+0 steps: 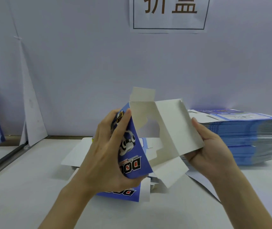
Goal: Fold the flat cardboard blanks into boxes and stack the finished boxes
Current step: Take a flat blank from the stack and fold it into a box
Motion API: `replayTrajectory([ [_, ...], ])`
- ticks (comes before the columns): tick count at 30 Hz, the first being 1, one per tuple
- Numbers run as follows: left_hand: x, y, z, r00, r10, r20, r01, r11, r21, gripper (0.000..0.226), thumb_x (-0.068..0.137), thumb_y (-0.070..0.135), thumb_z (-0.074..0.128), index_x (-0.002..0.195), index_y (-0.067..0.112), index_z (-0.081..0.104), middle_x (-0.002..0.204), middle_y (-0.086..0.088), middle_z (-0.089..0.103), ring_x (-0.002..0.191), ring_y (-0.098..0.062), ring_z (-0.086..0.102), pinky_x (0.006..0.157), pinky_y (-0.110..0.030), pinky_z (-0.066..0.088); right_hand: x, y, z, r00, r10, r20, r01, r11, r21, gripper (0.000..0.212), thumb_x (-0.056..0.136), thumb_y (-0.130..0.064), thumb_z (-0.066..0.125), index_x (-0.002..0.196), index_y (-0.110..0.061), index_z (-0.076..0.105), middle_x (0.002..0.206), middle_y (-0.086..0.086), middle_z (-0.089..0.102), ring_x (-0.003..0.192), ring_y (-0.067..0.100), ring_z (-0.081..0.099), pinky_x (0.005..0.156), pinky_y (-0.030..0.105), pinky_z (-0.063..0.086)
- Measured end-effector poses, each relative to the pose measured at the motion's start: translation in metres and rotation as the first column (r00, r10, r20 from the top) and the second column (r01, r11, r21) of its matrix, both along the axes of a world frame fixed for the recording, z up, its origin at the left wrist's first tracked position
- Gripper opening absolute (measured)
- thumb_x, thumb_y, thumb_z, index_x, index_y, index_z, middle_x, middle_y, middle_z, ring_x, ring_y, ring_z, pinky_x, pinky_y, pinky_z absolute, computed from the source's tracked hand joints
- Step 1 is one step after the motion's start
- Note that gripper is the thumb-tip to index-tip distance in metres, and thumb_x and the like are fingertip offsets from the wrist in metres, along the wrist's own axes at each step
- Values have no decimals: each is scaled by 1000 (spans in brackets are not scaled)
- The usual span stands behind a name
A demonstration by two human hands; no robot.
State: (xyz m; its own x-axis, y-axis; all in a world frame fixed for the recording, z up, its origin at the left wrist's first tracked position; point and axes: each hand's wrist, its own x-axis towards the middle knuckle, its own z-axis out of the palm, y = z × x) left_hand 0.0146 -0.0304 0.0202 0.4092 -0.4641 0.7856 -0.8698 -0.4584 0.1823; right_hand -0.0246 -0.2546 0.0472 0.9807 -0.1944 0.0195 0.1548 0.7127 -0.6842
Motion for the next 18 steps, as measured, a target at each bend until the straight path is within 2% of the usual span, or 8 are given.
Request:
replayTrajectory([
  [4, 5, 1, -4, 997, 35, -65, -42, 994, -100, 123, 56, 61, 72, 151, 20, 5, 153, -5, 17, 142, -15, 22, 111, -24, 32, 4, 0, -3, 997, 3, 72, -1, 1000, -20, 21, 95, -26, 46, 88, -15, 63, 73, 4, 70, 60, 21, 71, 53, 33, 59],
  [6, 6, 1, -4, 991, 38, -129, -61, 982, -178, 125, 55, 60, 73, 151, 12, 7, 151, -12, 22, 141, -16, 25, 110, -12, 27, 5, -2, -8, 1000, 6, 23, 2, 943, -333, 25, 99, -16, 38, 98, -11, 62, 75, 4, 72, 60, 20, 71, 55, 31, 57],
  [7, 7, 0, -4, 987, 36, -158, -70, 974, -215, 125, 54, 60, 73, 150, 12, 8, 149, -12, 24, 139, -16, 26, 107, -7, 25, 5, -3, -11, 1000, -27, 6, 25, 809, -588, 25, 99, -10, 39, 106, -11, 63, 80, 1, 75, 66, 18, 72, 63, 34, 59],
  [8, 7, -1, -5, 983, 34, -178, -78, 966, -245, 124, 54, 61, 72, 150, 12, 9, 149, -11, 25, 139, -15, 27, 106, -5, 25, 3, -3, -15, 999, -43, 24, 45, 598, -800, 25, 99, -8, 44, 114, -14, 63, 87, -4, 76, 76, 15, 73, 75, 37, 58],
  [10, 6, -4, -8, 980, 32, -199, -91, 951, -295, 124, 55, 60, 72, 151, 14, 9, 148, -10, 25, 139, -16, 28, 106, -7, 28, -1, 1, -21, 996, 80, 39, 21, 216, -976, 33, 95, -16, 61, 124, -31, 58, 110, -10, 71, 99, 5, 68, 93, 34, 54],
  [11, 5, -7, -10, 977, 42, -210, -111, 939, -326, 124, 54, 59, 73, 151, 16, 9, 149, -9, 25, 139, -17, 28, 106, -11, 31, -2, 4, -23, 986, 168, 1, -18, 116, -993, 42, 90, -25, 68, 125, -42, 52, 119, -16, 66, 106, -1, 63, 96, 29, 51],
  [15, -2, -24, -15, 953, 166, -254, -273, 835, -478, 127, 50, 51, 81, 148, 33, 2, 148, 0, 26, 134, 3, 24, 99, -6, 27, -5, 27, -31, 965, 257, -60, -60, -8, -998, 90, 73, -51, 79, 124, -79, 11, 115, -53, 42, 105, -26, 47, 76, 7, 50],
  [18, -6, -33, -15, 923, 148, -355, -333, 769, -546, 132, 46, 63, 76, 151, 34, 2, 148, 7, 24, 127, 9, 21, 101, -21, 32, -5, 40, -41, 976, 198, 89, 95, -17, -995, 123, 59, -62, 80, 133, -72, -17, 126, -53, 36, 108, -28, 44, 78, 3, 47],
])
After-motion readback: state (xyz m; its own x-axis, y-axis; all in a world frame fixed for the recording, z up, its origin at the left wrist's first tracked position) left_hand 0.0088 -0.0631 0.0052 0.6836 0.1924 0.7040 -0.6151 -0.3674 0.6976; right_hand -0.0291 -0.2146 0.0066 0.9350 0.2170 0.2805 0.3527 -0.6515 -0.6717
